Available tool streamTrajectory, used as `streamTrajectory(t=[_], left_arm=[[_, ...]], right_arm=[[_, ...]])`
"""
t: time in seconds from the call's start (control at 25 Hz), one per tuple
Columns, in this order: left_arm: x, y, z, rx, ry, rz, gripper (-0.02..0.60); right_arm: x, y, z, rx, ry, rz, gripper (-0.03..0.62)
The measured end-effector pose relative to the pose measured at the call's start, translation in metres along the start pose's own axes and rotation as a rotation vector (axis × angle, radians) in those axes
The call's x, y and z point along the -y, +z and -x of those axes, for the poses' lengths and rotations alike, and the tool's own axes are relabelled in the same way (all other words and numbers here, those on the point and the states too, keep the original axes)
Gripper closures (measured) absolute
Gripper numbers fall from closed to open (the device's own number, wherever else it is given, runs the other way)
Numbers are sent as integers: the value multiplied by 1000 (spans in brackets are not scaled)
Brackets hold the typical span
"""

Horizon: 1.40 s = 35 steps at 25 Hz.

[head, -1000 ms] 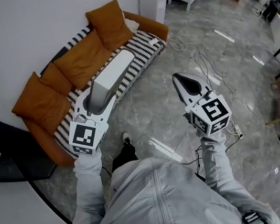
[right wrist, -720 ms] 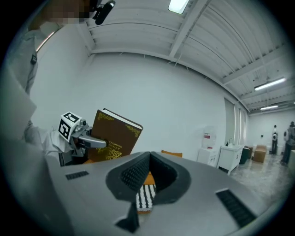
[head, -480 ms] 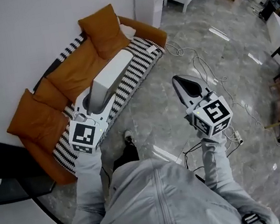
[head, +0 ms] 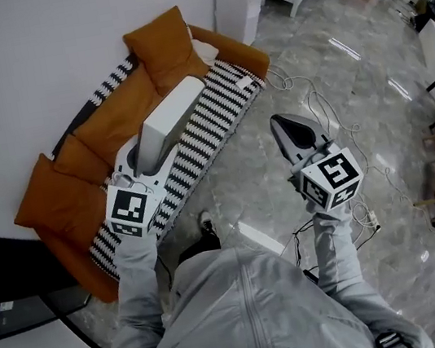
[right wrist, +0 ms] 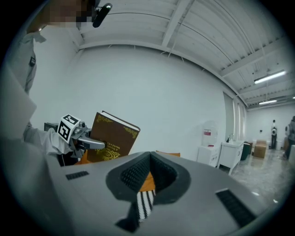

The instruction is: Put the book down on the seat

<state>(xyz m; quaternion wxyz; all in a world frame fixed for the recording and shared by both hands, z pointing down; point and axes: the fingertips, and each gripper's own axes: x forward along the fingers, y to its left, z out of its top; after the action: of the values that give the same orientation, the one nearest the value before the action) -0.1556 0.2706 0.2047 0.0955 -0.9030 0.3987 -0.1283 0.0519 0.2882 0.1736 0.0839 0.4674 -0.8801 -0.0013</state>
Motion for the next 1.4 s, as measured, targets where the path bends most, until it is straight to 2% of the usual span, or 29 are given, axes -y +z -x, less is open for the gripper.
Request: streamTrajectory(t=[0.44,1.4], left_arm=[[-49,-23,-40,-31,-23,28,357],[-130,-92,-139,-110,-145,58,357]], right_arm=[[21,-4,-66,-29,10,-40,566],[67,-39,-173,-110,-61,-125,566]])
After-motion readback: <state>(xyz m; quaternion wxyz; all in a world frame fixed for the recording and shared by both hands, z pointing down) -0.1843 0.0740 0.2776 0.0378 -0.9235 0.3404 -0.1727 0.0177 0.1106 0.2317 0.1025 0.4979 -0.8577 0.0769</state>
